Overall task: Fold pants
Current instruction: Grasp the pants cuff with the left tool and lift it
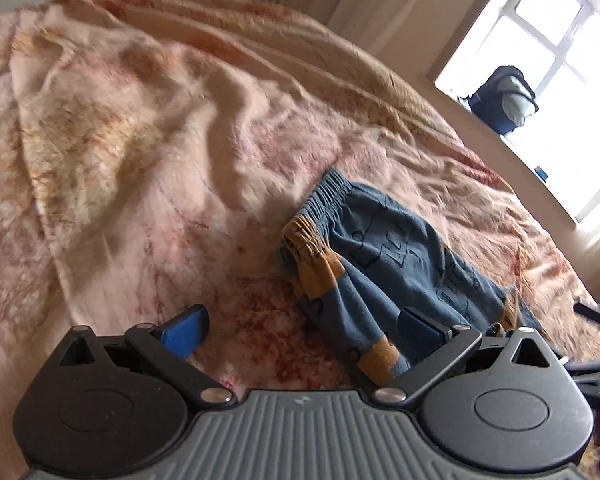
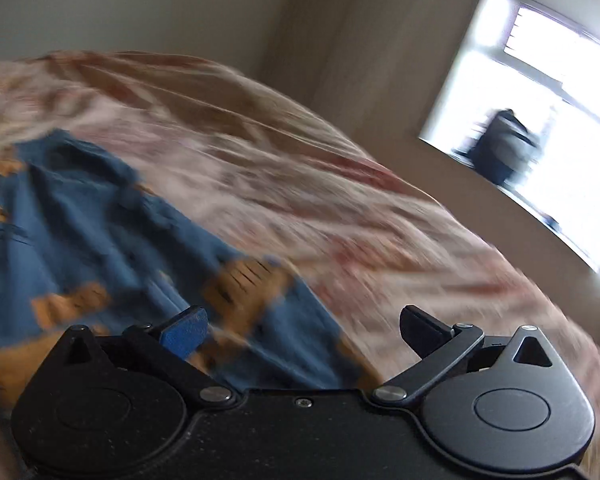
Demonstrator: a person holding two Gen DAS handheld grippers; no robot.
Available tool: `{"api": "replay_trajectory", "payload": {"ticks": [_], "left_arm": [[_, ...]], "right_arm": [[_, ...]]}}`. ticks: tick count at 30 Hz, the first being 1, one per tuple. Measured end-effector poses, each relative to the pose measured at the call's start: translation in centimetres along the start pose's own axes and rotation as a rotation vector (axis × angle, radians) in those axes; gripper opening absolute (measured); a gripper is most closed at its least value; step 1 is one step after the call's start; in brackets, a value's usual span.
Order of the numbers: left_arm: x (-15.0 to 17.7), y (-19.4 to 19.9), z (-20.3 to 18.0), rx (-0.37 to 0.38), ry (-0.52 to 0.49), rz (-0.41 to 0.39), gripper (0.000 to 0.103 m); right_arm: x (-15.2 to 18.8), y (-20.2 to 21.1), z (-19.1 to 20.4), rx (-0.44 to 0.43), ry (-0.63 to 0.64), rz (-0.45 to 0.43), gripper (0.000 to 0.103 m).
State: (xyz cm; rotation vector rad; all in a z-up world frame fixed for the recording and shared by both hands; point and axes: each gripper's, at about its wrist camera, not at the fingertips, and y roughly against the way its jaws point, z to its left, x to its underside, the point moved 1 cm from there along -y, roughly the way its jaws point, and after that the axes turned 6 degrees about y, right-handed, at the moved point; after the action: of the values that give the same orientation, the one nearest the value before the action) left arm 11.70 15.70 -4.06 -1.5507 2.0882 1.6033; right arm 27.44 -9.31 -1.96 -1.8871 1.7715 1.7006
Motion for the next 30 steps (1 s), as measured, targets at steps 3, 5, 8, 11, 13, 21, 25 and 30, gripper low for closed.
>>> {"api": "replay_trajectory", "payload": {"ticks": [3,5,8,11,13,21,25,30], "left_arm": [[0.4,0.0,0.2,0.010,0.002,-0.030,0.103],[0.1,0.1,0.4,0.018,0.028,-0.037,0.103],[-0.4,0.3,0.9,0.054,0.077,-0.058,0.103],[-0.6,0.5,1.7,0.091,0.124,-0.091,0.103],[-0.7,0.4,2.2,0.128,0.152,-0.101,0.103],[-1.7,-1.4,3.4,0.302,0.256,-0.050,0.102],[-2.1,-2.1,3.9,0.343,0.302,-0.053,0.097],[-2.1,-3.1,4.0,0.318,0.305,-0.014,0.078]], "right_arm": [[-4.8,-1.6,-1.3,-0.199,0.060,0.089,0.102],[-8.6,-3.7,-2.0,-0.333,0.049,0.167,0.102],[-13.4,-7.0,-1.8,-0.501,0.013,0.213,0.102],[-15.4,-11.1,-0.1,-0.609,0.015,0.251,0.095],[-15.3,-13.1,1.6,-0.628,0.028,0.286,0.086],[-11.8,-14.6,2.6,-0.536,0.025,0.275,0.094],[-11.1,-14.2,1.6,-0.516,-0.024,0.242,0.096],[-10.2,-10.6,-1.1,-0.360,-0.106,0.142,0.096]]}}
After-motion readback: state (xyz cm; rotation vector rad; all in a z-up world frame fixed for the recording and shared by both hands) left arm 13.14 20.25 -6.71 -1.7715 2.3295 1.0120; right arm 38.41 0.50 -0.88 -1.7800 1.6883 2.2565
